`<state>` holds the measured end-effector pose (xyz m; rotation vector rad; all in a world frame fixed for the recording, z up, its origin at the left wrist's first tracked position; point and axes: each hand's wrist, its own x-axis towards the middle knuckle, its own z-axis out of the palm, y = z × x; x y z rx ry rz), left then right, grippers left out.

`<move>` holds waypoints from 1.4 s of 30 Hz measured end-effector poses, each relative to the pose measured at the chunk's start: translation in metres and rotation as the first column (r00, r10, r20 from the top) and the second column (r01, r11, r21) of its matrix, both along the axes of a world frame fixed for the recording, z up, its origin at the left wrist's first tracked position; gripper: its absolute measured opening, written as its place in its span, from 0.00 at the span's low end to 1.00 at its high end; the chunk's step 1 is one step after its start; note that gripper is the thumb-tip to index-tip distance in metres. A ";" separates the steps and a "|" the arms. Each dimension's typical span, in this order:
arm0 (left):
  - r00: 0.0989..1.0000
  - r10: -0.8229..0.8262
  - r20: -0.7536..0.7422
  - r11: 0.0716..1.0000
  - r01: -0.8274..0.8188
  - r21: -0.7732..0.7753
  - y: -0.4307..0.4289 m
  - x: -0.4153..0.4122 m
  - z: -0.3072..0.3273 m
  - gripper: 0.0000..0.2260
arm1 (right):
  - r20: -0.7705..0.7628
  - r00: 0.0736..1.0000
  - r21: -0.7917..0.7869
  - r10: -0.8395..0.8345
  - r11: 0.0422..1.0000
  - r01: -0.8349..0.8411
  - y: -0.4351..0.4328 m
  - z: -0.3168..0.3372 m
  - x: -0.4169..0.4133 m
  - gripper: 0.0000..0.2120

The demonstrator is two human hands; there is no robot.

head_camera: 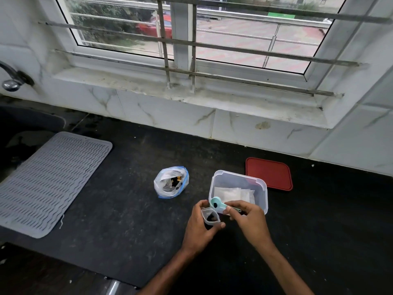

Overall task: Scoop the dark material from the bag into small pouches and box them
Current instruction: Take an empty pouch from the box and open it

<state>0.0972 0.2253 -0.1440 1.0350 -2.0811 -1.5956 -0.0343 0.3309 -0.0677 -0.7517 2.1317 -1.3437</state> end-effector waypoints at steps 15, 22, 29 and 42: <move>0.990 -0.129 0.056 0.990 0.131 -0.044 -0.010 0.002 0.010 0.26 | -0.462 0.849 0.274 0.257 0.952 -0.138 0.017 -0.014 0.007 0.12; 0.992 -0.116 0.057 0.992 0.118 -0.045 -0.008 0.003 0.009 0.26 | -0.188 0.979 0.102 0.077 0.993 -0.058 0.016 -0.007 0.010 0.10; 0.988 -0.128 0.086 0.991 0.131 -0.036 -0.005 0.007 0.010 0.30 | 0.197 0.979 -0.007 -0.047 0.999 0.050 0.017 0.001 0.012 0.07; 0.962 -0.043 0.269 0.936 0.133 -0.325 -0.011 0.006 0.022 0.23 | 0.371 0.920 -0.035 -0.130 0.988 0.153 0.014 0.007 0.008 0.06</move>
